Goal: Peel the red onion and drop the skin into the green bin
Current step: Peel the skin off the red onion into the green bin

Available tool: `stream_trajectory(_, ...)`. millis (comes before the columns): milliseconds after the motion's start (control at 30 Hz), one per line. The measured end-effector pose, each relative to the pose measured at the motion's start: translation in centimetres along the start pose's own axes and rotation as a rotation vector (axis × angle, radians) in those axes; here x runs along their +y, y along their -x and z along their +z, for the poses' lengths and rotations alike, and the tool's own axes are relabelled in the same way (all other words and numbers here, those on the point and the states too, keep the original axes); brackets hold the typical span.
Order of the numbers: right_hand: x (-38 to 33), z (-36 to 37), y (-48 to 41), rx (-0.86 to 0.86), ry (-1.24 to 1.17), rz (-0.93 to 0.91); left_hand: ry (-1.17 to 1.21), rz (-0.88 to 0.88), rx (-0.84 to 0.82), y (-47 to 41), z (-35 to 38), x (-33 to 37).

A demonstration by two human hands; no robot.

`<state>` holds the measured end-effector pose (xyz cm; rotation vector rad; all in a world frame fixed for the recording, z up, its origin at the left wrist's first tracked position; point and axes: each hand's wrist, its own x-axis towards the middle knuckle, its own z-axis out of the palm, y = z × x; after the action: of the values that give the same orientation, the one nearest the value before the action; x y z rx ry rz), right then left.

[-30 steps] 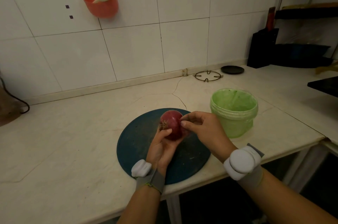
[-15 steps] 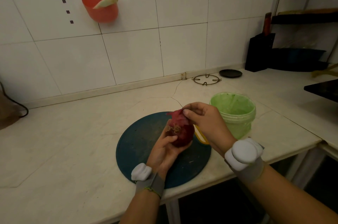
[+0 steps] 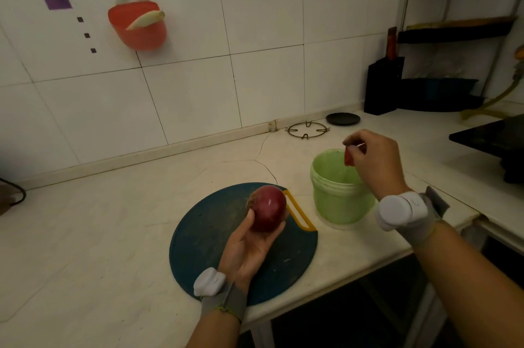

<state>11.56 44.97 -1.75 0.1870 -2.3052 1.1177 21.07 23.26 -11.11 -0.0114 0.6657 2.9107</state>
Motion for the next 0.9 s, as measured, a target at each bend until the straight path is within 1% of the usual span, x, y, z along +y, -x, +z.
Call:
stream_trajectory(133, 1.1, 0.0, -0.2, -0.042, 0.22, 0.002, 0.001, 0.031, 0.01, -0.1, -0.1, 0.0)
stream_trajectory(200, 0.6, 0.4, 0.5, -0.044, 0.222, -0.031, -0.008, 0.047, 0.028, -0.2, -0.3, 0.0)
stream_trajectory(267, -0.8, 1.1, 2.0, -0.07, 0.102, -0.09, -0.004, 0.061, 0.048, -0.3, -0.5, 0.0)
stream_trajectory(300, -1.5, 1.8, 3.0, -0.133, -0.002, -0.105, 0.004, 0.067, 0.063, -0.4, -0.6, -0.1)
stream_trajectory(333, -2.4, 2.5, 4.2, -0.231, -0.122, -0.09, 0.011, 0.078, 0.083, -0.5, -0.8, -0.1)
stream_trajectory(400, -3.9, 4.0, 6.6, -0.46, -0.322, 0.0, -0.011, 0.106, 0.112, -0.7, -1.1, -0.1)
stream_trajectory(433, -4.3, 4.9, 7.7, -0.54, -0.358, 0.015, -0.03, 0.118, 0.105, -0.6, -1.1, -0.1)
stream_trajectory(467, -4.4, 5.8, 8.5, -0.578, -0.344, -0.005, -0.049, 0.127, 0.093, -0.5, -1.1, -0.1)
stream_trajectory(567, -4.3, 7.3, 9.4, -0.532, -0.267, -0.096, -0.103, 0.135, 0.054, -0.2, -1.2, 0.0)
stream_trajectory(633, -4.0, 7.4, 9.2, -0.503, -0.248, -0.153, -0.078, 0.124, 0.007, -0.1, -1.3, 0.1)
stream_trajectory(700, -3.5, 7.2, 9.0, -0.508, -0.202, -0.274, -0.05, 0.1, -0.023, -0.1, -1.3, 0.0)
stream_trajectory(800, -2.9, 7.3, 9.2, -0.514, -0.071, -0.502, -0.03, 0.077, 0.017, -0.1, -1.2, -0.2)
stream_trajectory(833, -2.9, 7.3, 9.3, -0.506, -0.055, -0.553, -0.021, 0.076, 0.039, -0.1, -1.2, -0.3)
stream_trajectory(900, -3.1, 7.4, 9.3, -0.505, -0.099, -0.612, 0.003, 0.073, 0.06, -0.1, -1.3, -0.2)
